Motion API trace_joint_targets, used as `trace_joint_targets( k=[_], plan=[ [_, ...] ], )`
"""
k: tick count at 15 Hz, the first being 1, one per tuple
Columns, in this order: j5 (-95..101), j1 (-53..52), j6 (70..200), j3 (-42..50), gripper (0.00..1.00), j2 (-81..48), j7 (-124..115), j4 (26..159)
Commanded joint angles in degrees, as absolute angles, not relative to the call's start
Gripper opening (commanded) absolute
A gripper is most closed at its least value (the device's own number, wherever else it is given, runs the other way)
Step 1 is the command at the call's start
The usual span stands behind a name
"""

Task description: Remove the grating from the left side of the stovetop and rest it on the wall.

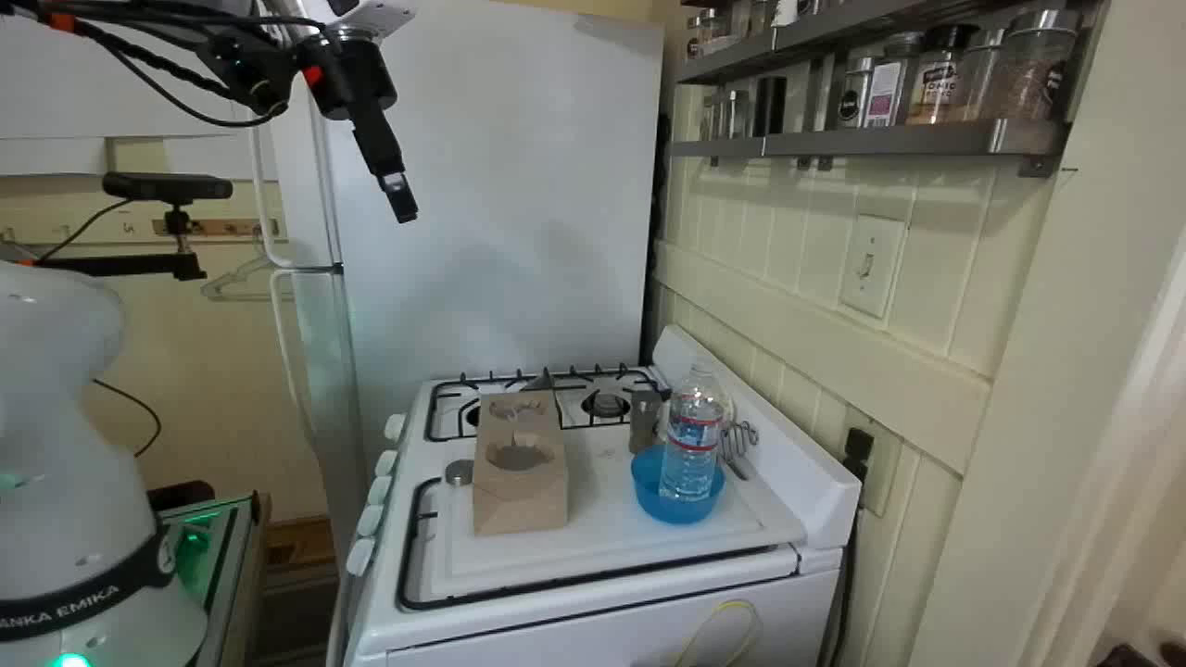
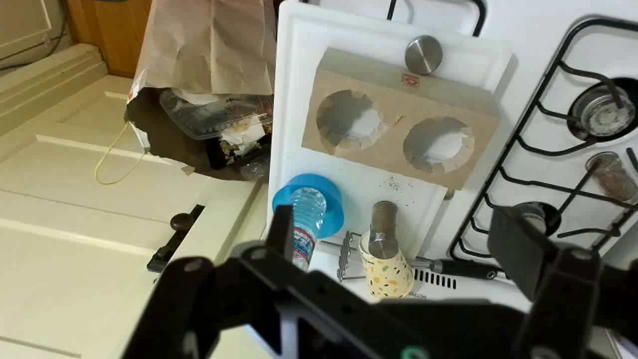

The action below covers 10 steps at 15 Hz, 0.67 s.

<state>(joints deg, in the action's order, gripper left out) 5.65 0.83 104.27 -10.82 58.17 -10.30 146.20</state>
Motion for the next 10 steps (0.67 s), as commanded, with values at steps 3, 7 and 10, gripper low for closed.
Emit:
trace_joint_targets(
  k=[3,7,10],
  plan=[
    [4.9,-1.6,106.8,-11.5,1.0,54.7,-10.0,145.7],
    [4.6,-4.8,111.7,-14.8,1.0,46.9,-9.5,144.5],
    [5.4,-5.2,111.1,-14.2,1.0,48.4,-9.9,145.4]
  ],
)
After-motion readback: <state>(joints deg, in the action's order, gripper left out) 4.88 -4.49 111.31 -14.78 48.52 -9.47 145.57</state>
